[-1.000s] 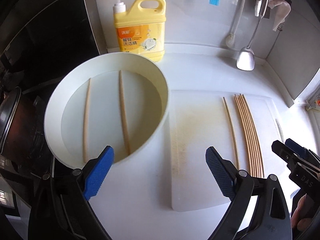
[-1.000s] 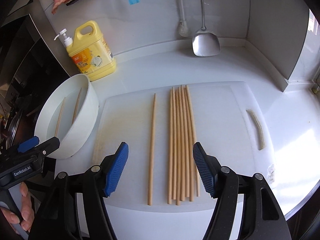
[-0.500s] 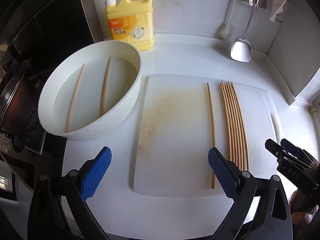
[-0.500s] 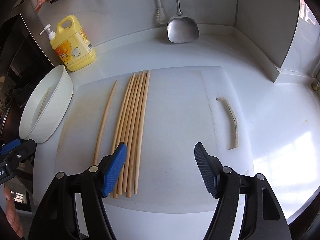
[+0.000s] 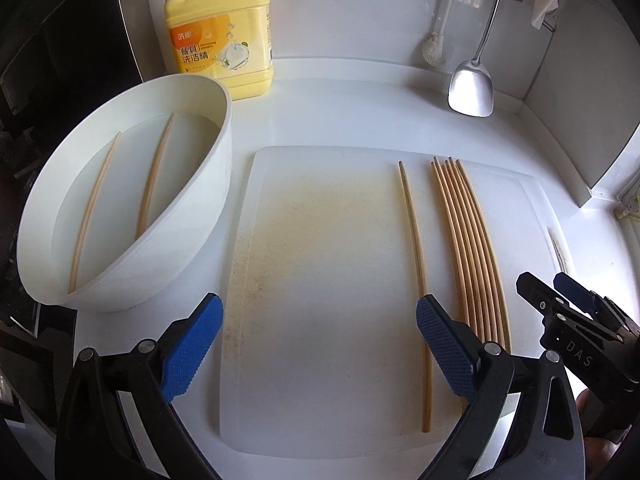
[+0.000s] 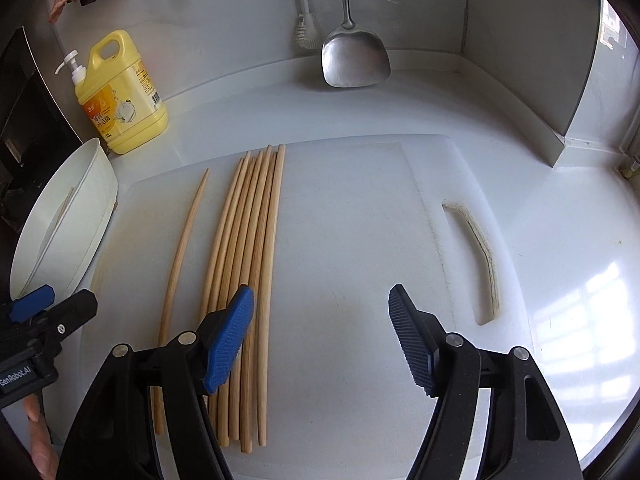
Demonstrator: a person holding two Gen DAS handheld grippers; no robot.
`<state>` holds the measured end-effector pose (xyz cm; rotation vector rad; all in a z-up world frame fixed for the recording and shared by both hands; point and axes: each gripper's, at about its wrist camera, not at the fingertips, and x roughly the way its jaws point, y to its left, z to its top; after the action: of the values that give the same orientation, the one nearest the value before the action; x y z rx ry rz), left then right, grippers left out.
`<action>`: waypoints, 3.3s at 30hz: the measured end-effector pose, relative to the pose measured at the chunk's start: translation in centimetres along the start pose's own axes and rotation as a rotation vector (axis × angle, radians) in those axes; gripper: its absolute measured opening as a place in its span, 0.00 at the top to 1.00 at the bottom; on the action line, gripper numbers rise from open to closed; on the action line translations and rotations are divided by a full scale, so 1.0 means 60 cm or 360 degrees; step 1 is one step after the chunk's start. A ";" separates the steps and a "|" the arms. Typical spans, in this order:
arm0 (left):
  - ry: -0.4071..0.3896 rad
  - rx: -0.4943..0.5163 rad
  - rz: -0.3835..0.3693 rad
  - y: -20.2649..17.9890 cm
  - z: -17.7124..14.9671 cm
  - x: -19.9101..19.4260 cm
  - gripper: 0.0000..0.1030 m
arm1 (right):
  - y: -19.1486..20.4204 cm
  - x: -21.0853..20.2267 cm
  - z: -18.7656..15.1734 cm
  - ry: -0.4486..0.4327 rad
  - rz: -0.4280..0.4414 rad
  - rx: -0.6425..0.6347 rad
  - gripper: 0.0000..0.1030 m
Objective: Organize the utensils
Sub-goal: 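Push one chopstick apart from the bundle with the right tool, then close the right tool on the separated chopstick and lift it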
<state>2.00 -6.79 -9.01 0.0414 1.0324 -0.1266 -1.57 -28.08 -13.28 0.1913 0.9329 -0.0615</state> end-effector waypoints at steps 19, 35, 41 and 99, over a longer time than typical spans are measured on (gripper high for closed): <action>-0.0059 -0.0037 0.0084 -0.029 -0.011 0.027 0.07 | 0.017 0.042 0.000 -0.0069 -0.0062 -0.0204 0.35; -0.0049 -0.0032 0.0092 -0.049 -0.010 0.053 0.07 | -0.022 0.036 0.006 -0.0121 -0.0102 -0.0228 0.35; -0.0044 -0.0026 0.0097 -0.061 -0.010 0.069 0.07 | -0.005 0.042 0.007 -0.0118 -0.0063 -0.0292 0.35; -0.0075 -0.0063 -0.0097 -0.054 -0.007 -0.042 0.93 | -0.007 -0.022 0.009 -0.0051 0.0285 -0.0205 0.94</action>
<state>-0.03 -9.77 -6.98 -0.0291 0.9888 -0.1619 -1.99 -28.64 -11.93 0.1536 0.8814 0.1601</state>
